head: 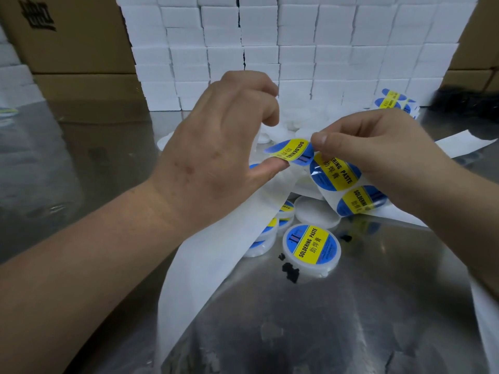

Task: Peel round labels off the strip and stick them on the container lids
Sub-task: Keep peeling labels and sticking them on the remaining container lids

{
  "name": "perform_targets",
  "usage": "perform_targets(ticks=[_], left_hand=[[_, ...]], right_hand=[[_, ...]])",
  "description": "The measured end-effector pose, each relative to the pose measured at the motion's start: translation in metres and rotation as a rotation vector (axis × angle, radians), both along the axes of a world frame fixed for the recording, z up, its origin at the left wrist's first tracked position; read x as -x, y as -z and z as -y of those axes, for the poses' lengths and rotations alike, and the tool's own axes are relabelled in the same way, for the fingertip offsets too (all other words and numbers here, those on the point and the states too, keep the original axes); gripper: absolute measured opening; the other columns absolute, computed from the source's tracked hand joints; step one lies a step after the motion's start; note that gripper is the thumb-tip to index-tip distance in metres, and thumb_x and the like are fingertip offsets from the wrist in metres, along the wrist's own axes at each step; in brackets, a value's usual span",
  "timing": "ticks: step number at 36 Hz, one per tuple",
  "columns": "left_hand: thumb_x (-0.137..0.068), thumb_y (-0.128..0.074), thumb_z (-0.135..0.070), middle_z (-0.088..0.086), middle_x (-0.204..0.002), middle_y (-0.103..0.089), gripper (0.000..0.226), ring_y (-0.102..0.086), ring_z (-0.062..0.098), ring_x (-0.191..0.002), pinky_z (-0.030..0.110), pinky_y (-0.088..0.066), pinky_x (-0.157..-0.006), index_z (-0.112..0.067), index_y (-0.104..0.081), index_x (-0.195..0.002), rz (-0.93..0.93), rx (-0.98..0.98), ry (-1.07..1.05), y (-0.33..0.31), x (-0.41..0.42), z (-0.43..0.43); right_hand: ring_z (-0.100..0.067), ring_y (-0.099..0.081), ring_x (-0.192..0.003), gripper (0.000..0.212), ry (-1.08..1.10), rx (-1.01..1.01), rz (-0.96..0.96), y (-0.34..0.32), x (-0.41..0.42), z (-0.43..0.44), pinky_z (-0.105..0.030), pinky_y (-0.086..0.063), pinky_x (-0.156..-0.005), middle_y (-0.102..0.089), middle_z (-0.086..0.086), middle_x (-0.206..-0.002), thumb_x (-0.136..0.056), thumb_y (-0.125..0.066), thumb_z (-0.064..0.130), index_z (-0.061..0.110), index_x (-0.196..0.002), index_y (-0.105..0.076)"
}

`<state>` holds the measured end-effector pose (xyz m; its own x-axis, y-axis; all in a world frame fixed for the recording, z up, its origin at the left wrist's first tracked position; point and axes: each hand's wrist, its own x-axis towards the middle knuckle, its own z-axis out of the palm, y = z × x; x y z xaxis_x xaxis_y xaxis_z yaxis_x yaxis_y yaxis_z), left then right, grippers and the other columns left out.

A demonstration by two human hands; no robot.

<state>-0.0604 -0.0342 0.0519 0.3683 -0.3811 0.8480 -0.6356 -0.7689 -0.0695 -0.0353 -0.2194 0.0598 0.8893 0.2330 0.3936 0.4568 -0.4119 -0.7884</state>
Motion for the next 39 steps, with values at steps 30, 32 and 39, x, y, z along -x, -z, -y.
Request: perform_targets(ticks=[30,32,39], left_hand=[[-0.065,-0.064,-0.054,-0.008,-0.087,-0.035,0.048,-0.032,0.007,-0.082,0.019,-0.021,-0.061,-0.023,-0.035,-0.088,-0.309,0.195,-0.279,0.004,-0.011,-0.002],[-0.075,-0.050,-0.058,-0.013,-0.082,-0.037,0.033,-0.034,0.007,-0.073,0.016,-0.028,-0.059,-0.029,-0.037,-0.083,-0.401,0.354,-0.218,0.002,-0.013,-0.001],[-0.067,-0.034,-0.027,-0.021,-0.075,-0.049,0.028,-0.045,-0.010,-0.067,0.011,-0.035,-0.056,-0.036,-0.058,-0.078,-0.651,0.862,0.112,-0.006,-0.021,-0.008]], right_hand=[[-0.005,-0.047,-0.057,0.010,-0.004,0.005,0.092,0.006,-0.010,0.005,-0.021,-0.042,-0.055,-0.056,0.005,-0.060,-0.076,-0.059,0.026,0.025,-0.067,-0.063],[-0.009,-0.049,-0.059,0.009,-0.021,-0.002,0.085,0.006,-0.009,0.004,-0.027,-0.043,-0.060,-0.058,-0.002,-0.062,-0.075,-0.060,0.026,0.025,-0.068,-0.064],[-0.010,-0.050,-0.060,0.010,-0.076,0.002,0.092,0.006,-0.009,0.005,-0.032,-0.045,-0.064,-0.059,0.000,-0.063,-0.077,-0.064,0.024,0.026,-0.067,-0.066]])
